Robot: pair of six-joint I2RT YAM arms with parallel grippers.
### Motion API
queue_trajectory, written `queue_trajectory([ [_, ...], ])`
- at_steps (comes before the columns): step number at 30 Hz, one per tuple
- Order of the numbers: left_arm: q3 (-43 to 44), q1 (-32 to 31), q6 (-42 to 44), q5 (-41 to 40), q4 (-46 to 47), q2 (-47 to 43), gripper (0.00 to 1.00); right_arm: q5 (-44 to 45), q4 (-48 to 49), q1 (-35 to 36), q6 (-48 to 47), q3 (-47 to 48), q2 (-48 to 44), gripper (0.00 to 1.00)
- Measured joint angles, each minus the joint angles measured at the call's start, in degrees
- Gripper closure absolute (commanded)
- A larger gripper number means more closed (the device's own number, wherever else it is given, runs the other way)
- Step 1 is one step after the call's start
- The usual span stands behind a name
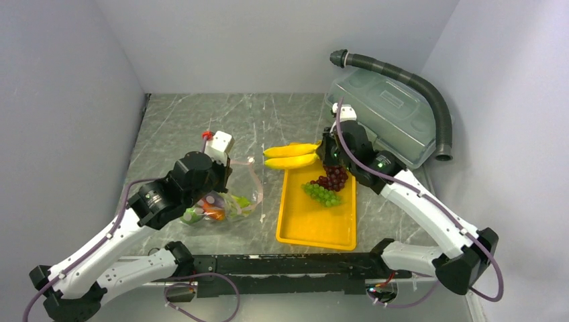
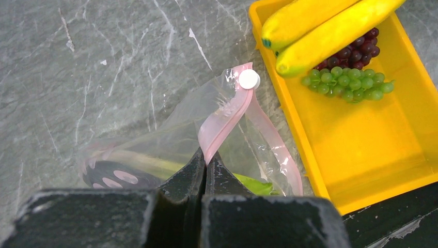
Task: Place the food in the zip-top bag and seal the zipper
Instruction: Pick up the fake fruit from the zipper food storage bag, then place the fake fruit in the zipper food storage bag.
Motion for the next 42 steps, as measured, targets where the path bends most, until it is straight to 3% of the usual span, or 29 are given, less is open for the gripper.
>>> queue_trajectory([
  [20, 5.7, 0.2, -4.1, -2.1, -2.9, 8.0, 1.00, 6.4, 1.1, 18.4, -11.3, 2.2, -9.6, 1.00],
  [33, 10.3, 0.3, -5.8, 0.5, -6.4, 12.7, 1.00, 27.5, 6.5, 33.4, -22.5, 3.7, 1.1, 1.00],
  [42, 12.5, 0.4, -7.0, 2.0, -9.2, 13.8, 1.00, 34.7, 13.3, 40.3, -29.7, 4.1, 4.8, 1.00],
])
